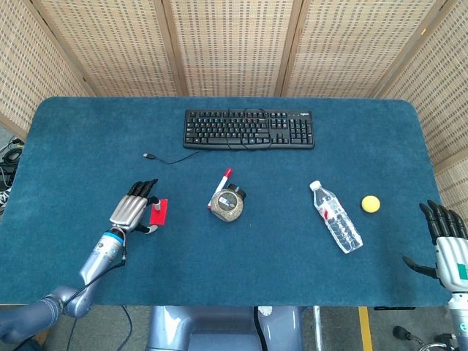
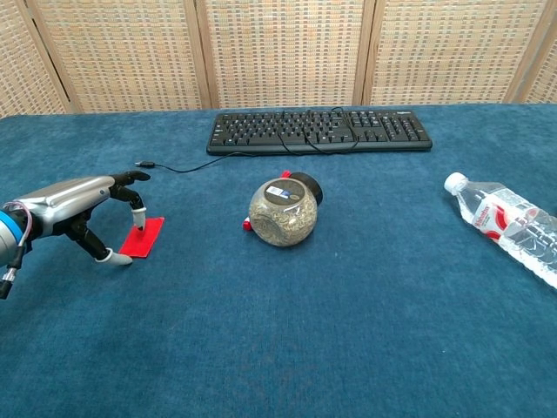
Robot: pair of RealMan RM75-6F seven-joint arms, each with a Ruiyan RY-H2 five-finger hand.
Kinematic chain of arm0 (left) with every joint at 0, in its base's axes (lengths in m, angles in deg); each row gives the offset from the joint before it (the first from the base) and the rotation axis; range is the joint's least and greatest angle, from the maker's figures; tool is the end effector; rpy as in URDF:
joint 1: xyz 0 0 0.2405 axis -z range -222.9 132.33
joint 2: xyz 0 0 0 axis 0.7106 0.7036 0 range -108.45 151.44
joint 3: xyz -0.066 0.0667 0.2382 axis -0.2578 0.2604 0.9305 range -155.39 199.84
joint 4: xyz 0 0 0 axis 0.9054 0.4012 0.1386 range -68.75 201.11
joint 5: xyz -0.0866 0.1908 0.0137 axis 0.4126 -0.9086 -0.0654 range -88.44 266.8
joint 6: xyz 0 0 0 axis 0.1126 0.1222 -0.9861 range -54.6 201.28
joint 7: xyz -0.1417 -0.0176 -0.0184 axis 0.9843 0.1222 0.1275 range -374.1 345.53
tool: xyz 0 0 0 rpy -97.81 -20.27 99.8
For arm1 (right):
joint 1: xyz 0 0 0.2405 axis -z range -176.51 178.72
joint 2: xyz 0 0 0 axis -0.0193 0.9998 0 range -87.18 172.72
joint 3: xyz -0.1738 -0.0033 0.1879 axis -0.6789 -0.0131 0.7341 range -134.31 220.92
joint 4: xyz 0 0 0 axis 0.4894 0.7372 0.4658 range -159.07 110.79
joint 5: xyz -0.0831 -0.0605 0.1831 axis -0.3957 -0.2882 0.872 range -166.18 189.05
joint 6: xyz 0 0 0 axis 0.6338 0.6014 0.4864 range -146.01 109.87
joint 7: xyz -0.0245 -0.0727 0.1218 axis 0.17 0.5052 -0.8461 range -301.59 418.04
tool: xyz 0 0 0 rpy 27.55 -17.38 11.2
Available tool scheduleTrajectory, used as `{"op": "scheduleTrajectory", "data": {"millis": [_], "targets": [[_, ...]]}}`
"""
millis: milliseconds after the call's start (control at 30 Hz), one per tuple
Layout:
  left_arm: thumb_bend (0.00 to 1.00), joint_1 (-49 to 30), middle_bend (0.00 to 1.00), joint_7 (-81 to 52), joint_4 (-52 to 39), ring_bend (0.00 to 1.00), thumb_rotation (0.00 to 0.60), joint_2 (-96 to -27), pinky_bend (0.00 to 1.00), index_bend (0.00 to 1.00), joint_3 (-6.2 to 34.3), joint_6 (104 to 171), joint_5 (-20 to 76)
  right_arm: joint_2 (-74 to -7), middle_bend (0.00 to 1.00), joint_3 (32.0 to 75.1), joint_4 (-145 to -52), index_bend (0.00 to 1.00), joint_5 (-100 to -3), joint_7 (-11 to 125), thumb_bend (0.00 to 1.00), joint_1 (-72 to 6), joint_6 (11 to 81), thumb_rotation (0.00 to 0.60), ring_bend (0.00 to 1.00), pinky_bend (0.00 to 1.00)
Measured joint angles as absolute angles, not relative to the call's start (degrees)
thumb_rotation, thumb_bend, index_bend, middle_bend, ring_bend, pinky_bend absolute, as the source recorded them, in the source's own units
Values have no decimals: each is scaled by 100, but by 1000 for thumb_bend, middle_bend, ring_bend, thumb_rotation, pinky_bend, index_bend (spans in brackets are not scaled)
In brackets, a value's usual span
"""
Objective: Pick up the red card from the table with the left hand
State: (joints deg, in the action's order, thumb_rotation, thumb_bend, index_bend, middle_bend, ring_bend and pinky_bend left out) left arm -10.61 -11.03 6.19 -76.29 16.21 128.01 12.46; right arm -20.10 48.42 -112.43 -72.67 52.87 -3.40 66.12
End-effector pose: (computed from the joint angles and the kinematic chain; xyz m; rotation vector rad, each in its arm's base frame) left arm -0.2427 0.3369 -0.0423 -1.7726 -1.0817 -0.8984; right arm -0.3290 -0.1882 0.1796 1.3271 -0.9004 0.9096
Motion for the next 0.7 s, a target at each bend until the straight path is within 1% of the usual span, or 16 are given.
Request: {"op": "scheduleTrajectory", "data": {"millis": [233,500,600,700], "targets": [[196,-1048,0,-1107,753,0,600,-7705,0,474,1597,12776,1282,-2003,0,4845,-11241,0,-7263,5259,0,-340,6609,600,0,0],[304,-1007,0,-1089,820,0,600,-7748,0,479,1578,12736,1280,-2009,0,4842,-11239,0,-7262,5269,0,-345,6598,600,0,0],[329,-1001,0,-1075,815,0,600,-7743,0,480,1570,12748,1270,-2007,0,4845,-11238,0,-7251,5261,0,-343,6596,600,0,0],[333,-1000,0,-1092,800,0,600,-7728,0,479,1571,12762,1260,-2003,0,4847,-11238,0,-7245,5250,0,-345,6588,600,0,0]]}}
